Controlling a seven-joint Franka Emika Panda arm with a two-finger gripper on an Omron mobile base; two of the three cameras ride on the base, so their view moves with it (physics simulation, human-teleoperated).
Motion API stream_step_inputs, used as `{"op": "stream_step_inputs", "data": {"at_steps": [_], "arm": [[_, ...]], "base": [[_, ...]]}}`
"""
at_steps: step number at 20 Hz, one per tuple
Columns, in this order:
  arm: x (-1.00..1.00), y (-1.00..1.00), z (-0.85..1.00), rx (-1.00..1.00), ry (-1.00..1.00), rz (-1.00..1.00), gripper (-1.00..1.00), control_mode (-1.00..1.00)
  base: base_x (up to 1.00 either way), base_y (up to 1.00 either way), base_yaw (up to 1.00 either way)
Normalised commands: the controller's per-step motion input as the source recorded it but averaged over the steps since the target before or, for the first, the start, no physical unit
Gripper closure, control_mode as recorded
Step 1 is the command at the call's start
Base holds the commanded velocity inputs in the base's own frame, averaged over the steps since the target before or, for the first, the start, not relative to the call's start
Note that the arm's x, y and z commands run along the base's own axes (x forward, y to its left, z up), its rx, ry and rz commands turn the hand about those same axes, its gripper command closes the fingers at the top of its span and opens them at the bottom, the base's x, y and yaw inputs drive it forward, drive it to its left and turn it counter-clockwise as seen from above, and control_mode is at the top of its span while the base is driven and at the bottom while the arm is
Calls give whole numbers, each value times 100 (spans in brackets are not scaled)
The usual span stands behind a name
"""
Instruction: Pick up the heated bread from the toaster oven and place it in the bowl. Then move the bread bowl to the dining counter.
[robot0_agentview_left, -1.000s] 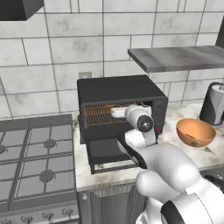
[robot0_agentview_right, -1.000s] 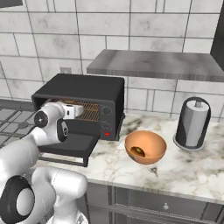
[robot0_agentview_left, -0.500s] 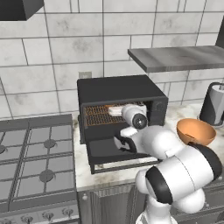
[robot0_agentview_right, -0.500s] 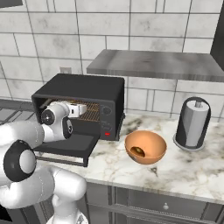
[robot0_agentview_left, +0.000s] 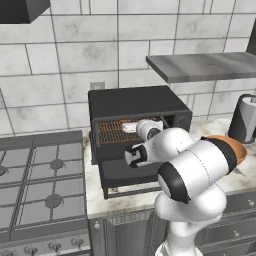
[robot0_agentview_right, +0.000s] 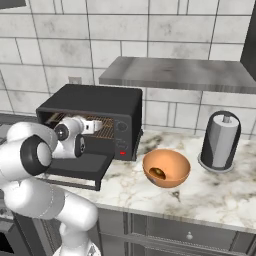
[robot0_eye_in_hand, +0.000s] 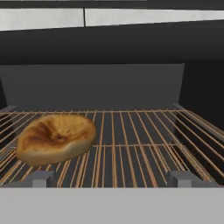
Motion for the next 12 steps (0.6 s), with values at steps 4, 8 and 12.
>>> {"op": "stream_step_inputs", "data": {"at_steps": [4, 8, 12], "arm": [[11, 0, -33, -3, 19, 0, -100, -100], [0, 0, -21, -3, 33, 0, -100, -100], [-34, 0, -21, -5, 42, 0, -100, -100]], "base": [[0, 0, 0], [0, 0, 0], [0, 0, 0]]}}
